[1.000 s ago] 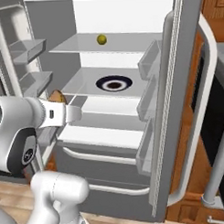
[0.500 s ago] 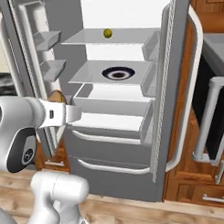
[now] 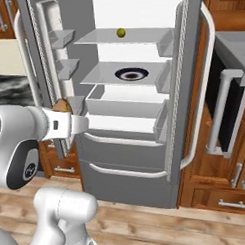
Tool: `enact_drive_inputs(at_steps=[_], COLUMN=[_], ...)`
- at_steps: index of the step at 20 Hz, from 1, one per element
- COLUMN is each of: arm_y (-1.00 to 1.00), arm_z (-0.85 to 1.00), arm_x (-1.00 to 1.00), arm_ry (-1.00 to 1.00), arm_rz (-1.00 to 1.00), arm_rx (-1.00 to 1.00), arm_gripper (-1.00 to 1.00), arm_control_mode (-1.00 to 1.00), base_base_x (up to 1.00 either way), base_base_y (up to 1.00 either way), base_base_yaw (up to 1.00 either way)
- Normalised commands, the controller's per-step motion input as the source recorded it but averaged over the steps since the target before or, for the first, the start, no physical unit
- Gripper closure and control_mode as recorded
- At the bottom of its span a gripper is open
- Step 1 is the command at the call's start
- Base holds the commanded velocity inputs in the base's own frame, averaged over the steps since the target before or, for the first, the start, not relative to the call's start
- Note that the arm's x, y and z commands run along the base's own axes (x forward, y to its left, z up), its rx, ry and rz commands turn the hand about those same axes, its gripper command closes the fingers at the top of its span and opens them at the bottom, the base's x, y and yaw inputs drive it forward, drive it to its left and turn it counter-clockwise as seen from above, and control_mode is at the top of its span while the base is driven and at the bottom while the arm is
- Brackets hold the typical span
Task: Transport the chicken drumstick from the fridge to the microwave and turn on the microwave.
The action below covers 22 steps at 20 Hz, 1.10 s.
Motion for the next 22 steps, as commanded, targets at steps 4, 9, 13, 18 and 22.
enact_drive_inputs(at_steps=[4,9,13,18,22], arm_y=[0.00,0.00,0.00,0.00,0.00], arm_z=[0.00,0.00,0.00,0.00,0.00], arm_x=[0.00,0.00,0.00,0.00,0.00], arm_ry=[0.00,0.00,0.00,0.00,0.00], arm_rz=[0.00,0.00,0.00,0.00,0.00], arm_rx=[0.00,0.00,0.00,0.00,0.00], arm_gripper=[1.00,1.00,1.00,1.00,1.00], arm_control_mode=[1.00,1.00,1.00,1.00,1.00], base_base_x=[0.00,-0.10,-0.14,-0.14,-0.15], base_base_y=[-0.36,-0.40,-0.43,-0.43,-0.47], base_base_yaw=[0.00,0.00,0.00,0.00,0.00])
